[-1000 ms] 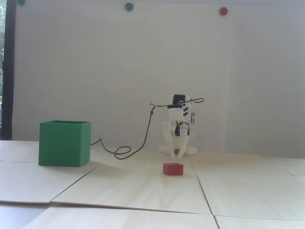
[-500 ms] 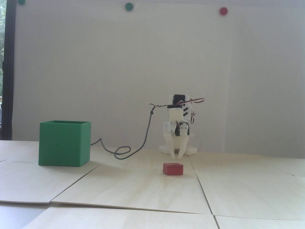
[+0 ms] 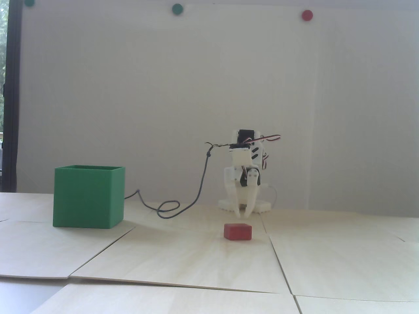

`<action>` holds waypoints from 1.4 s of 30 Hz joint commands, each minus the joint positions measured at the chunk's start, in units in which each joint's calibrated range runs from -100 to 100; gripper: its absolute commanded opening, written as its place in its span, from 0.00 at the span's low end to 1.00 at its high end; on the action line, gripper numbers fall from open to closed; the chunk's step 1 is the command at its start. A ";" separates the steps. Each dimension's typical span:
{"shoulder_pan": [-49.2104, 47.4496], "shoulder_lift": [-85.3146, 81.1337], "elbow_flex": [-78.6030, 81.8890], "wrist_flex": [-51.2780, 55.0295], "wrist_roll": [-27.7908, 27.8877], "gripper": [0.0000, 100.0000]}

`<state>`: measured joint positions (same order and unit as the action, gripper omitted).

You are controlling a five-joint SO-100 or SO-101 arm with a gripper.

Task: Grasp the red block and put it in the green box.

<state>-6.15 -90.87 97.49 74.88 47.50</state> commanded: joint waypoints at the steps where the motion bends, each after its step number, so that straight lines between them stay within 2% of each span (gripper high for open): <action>1: 0.48 -0.29 0.64 0.76 -0.02 0.02; 26: 0.24 0.50 0.64 0.67 0.24 0.02; 29: -0.96 0.58 0.47 -2.87 -0.02 0.03; 32: -0.96 2.47 -1.49 -9.11 -0.12 0.09; 36: -1.53 13.05 -9.03 -16.36 -0.18 0.18; 42: -3.70 42.66 -34.58 -21.33 -5.23 0.18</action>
<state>-8.44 -65.46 82.09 56.41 44.88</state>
